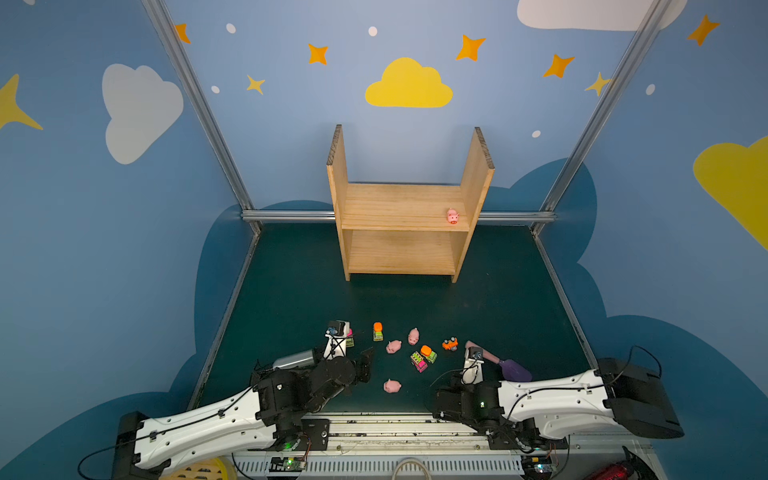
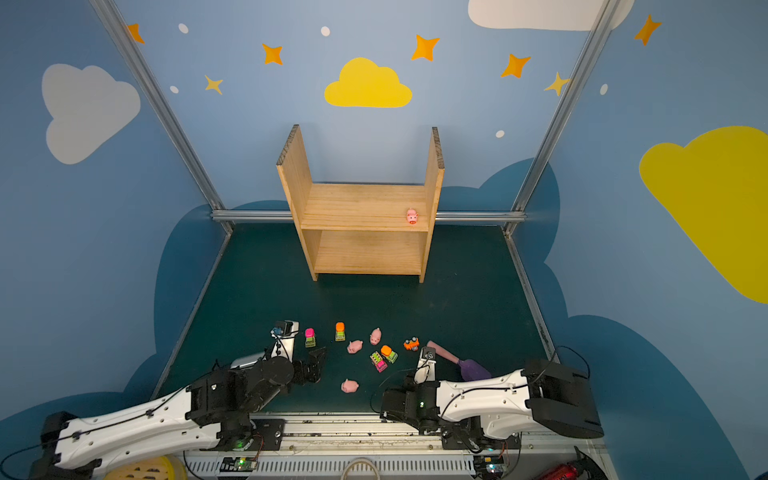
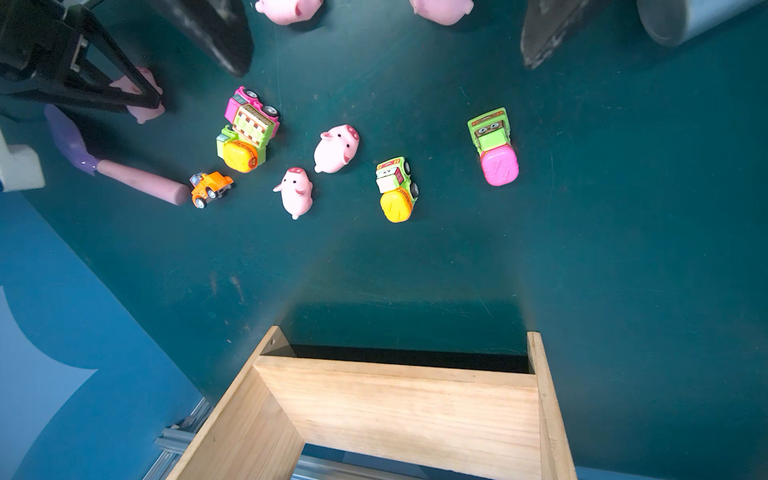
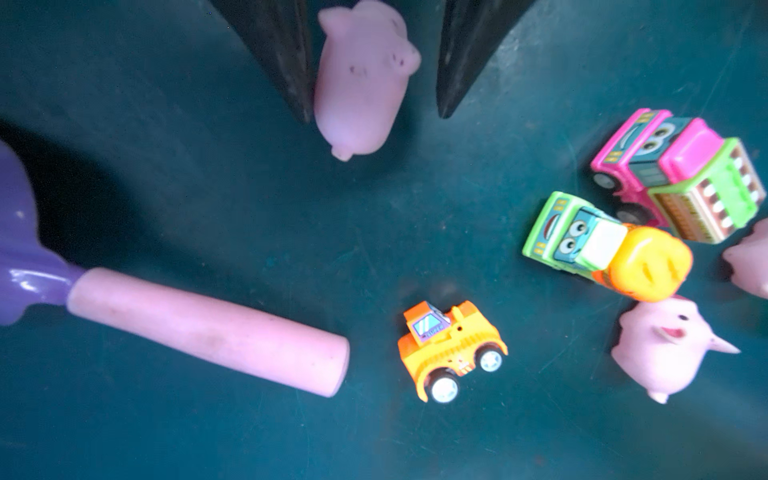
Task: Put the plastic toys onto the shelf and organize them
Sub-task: 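Draw the right arm back toward the toys near the robot, then grasp another pink pig with the right gripper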
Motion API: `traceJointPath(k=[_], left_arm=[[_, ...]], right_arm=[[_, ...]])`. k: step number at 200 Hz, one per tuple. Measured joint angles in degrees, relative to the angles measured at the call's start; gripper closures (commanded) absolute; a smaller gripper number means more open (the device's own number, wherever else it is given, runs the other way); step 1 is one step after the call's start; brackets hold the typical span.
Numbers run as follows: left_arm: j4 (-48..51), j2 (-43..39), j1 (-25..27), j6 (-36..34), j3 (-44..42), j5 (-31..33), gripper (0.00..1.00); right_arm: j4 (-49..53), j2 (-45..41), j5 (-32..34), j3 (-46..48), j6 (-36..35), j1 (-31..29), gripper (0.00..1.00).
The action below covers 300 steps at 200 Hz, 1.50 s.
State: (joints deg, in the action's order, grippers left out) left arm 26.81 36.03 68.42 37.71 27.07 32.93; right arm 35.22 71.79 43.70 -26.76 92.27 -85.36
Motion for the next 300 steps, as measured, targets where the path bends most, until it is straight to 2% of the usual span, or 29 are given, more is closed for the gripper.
traceJointPath(k=[47,88,119,166,230,267,300], left_arm=[[-0.6,1.2,0.0,-0.9,0.0,0.2,0.0],[-0.9,1.7,0.0,-1.0,0.0,0.5,0.0],[-0.8,1.3,0.0,-1.0,0.0,0.7,0.0],[-0.3,-0.7,0.0,-1.6,0.0,1.4,0.0],[1.4,-3.3,0.0,-2.7,0.4,3.5,0.0],[2.2,-3.7,0.0,-4.3,2.6,5.8,0.0],[2.1,-2.8,-0.3,-7.4,5.7,7.4,0.0]], right_arm=[[-1.6,2.2,-1.2,0.0,-1.0,1.1,0.55],[-2.4,2.9,-2.3,0.0,-2.0,2.1,0.65],[-2.7,3.0,-2.7,-0.1,-3.2,2.6,0.67],[-0.7,2.6,-3.1,-3.4,-7.7,3.9,0.7],[3.9,-6.5,-4.9,-12.4,-22.4,10.8,0.72],[6.3,-7.2,-8.2,-24.3,-35.7,17.2,0.72],[7.4,-3.8,-12.8,-37.4,-48.0,23.7,0.72]])
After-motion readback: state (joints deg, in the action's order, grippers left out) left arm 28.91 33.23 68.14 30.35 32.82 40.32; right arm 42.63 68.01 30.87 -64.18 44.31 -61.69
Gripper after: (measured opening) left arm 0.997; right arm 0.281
